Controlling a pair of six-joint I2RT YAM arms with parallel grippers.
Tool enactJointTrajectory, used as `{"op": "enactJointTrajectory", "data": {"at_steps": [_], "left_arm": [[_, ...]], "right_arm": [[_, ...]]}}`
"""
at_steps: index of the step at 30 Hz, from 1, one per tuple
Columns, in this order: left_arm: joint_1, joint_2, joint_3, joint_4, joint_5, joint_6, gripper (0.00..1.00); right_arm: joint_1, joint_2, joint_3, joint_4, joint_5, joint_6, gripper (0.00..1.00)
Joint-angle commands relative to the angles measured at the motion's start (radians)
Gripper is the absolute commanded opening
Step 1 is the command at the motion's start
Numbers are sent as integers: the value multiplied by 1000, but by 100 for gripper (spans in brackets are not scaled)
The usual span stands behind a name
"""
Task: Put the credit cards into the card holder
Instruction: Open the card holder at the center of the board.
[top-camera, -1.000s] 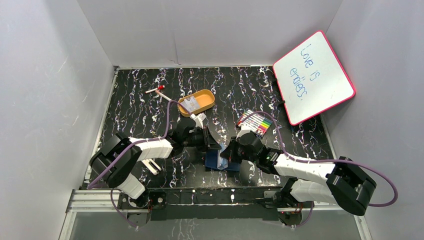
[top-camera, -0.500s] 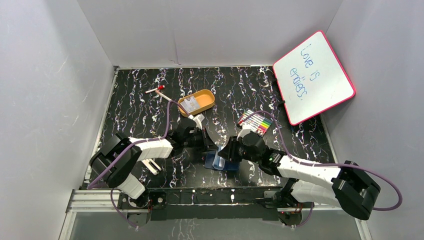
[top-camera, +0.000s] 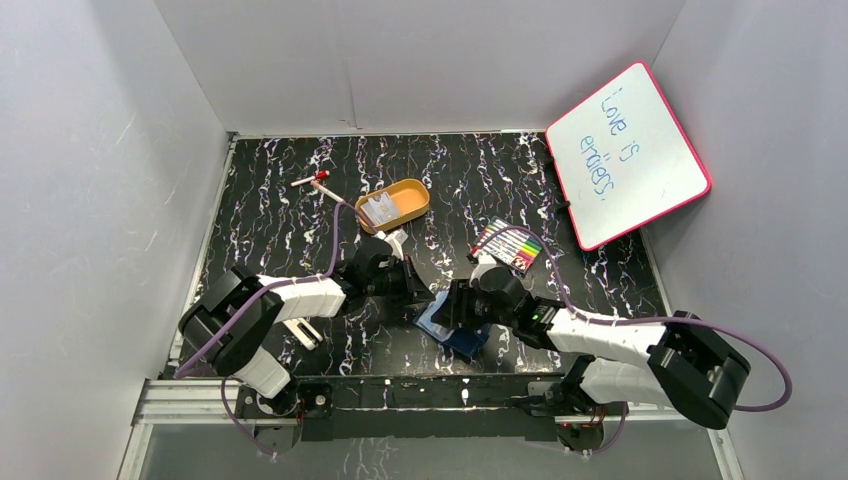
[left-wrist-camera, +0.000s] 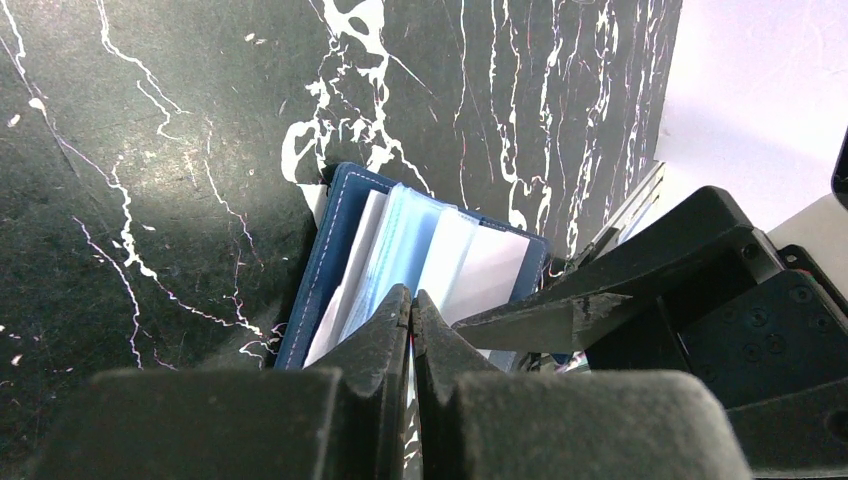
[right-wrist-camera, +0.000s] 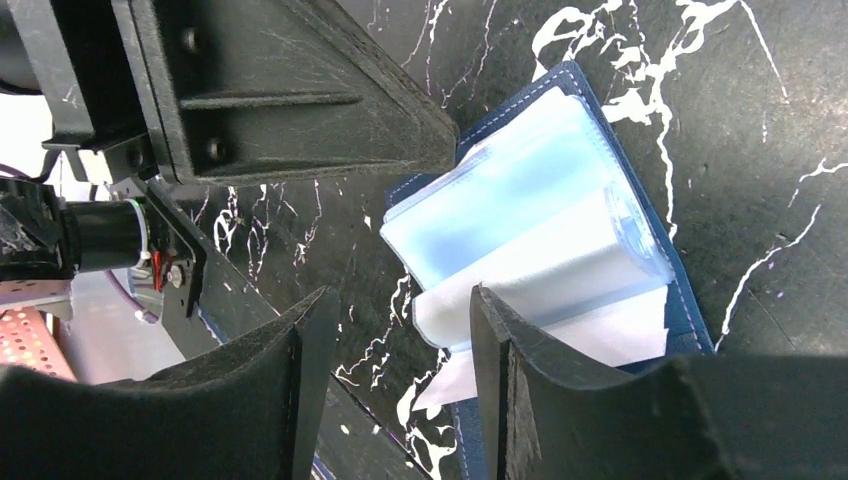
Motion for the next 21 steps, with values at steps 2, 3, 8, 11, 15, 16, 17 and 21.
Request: {"op": "enactJointTrajectory", "data": {"at_steps": [2, 3, 8, 11, 15, 16, 17, 21], "left_arm": [[-2, -61, -13, -8, -8, 14, 0], [-2, -69, -15, -19, -17, 18, 0], [-2, -111, -26, -59, -51, 46, 0], [-2, -133, -26, -86, -70, 65, 0], [-2, -165, -34, -101, -80, 74, 0], [-2, -171, -38, -99, -76, 76, 0], [-2, -172, -40, -97, -71, 79, 0], [-2, -173, -48, -95, -64, 78, 0]], "right_arm": [[-4, -30, 62, -66, 46, -4, 61], [-4, -43, 64, -97, 79, -7, 61], [-14, -47, 77, -261, 113, 4, 59], [-23, -44, 45, -292, 102, 34, 58], [-30, -67, 24, -317, 109, 62, 59], [-30, -75, 27, -337, 117, 63, 59], [-29, -80, 33, -357, 127, 64, 60], [-45, -73, 45, -429, 133, 58, 60]]}}
